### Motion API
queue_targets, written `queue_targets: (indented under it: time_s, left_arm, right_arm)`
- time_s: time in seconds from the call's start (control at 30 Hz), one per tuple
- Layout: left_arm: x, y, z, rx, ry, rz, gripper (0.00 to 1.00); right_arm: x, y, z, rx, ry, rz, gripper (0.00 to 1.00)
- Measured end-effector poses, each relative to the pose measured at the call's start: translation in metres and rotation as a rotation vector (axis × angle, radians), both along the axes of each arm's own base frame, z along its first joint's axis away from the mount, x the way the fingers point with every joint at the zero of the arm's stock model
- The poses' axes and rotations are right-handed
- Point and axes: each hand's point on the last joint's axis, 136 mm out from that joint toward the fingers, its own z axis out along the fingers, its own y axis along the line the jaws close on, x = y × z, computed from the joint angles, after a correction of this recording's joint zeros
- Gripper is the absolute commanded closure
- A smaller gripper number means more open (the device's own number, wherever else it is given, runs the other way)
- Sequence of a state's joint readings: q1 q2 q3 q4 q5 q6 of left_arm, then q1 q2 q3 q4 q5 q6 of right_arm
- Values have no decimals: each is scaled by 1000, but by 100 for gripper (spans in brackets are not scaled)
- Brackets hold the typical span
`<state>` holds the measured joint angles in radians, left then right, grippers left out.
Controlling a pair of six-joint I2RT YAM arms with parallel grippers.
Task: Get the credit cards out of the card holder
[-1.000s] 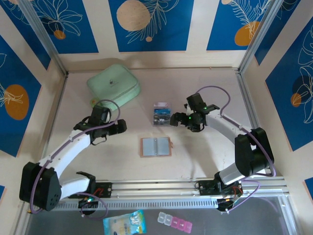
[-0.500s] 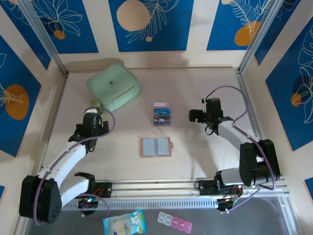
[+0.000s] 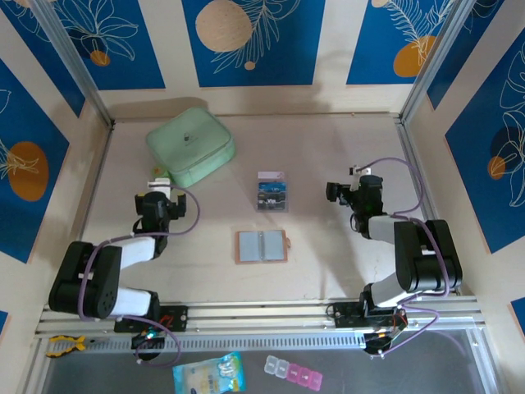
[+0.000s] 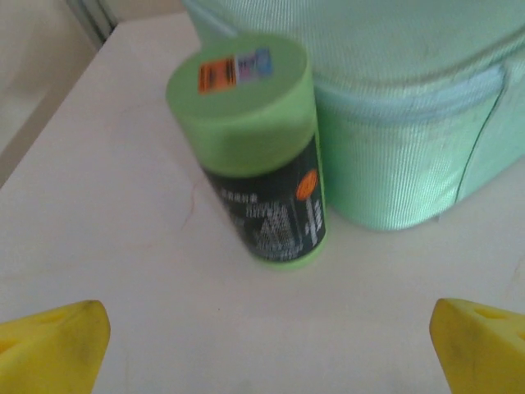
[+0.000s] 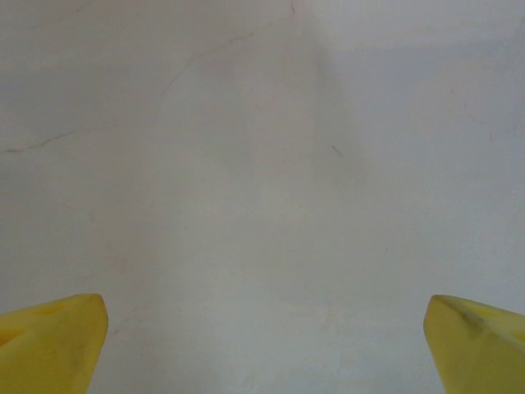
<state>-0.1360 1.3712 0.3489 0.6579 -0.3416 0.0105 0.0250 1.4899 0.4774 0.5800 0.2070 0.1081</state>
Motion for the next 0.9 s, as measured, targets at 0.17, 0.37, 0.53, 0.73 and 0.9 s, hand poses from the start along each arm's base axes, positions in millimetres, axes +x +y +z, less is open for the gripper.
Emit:
queue_targets:
  time_s: [0.17,0.37,0.53,0.73,0.9]
  left_arm:
    - [12,-2,2,-41,-100,-37,1]
    - [10,-10,-21,-56,-68,-81,0]
    - [28,-12,-1,-59,-116,-84,0]
    - [27,-12,-4,-54,-104,-91,0]
    - [26,-13,-5,-49,-98,-94,0]
  right_arm:
    - [2,6,9,37,-71,57,1]
    - [0,12,5,57,-78,92,1]
    - [2,13,8,59,-93,97,1]
    - [2,13,9,59,-96,97,1]
    - [2,13,9,59,-96,97,1]
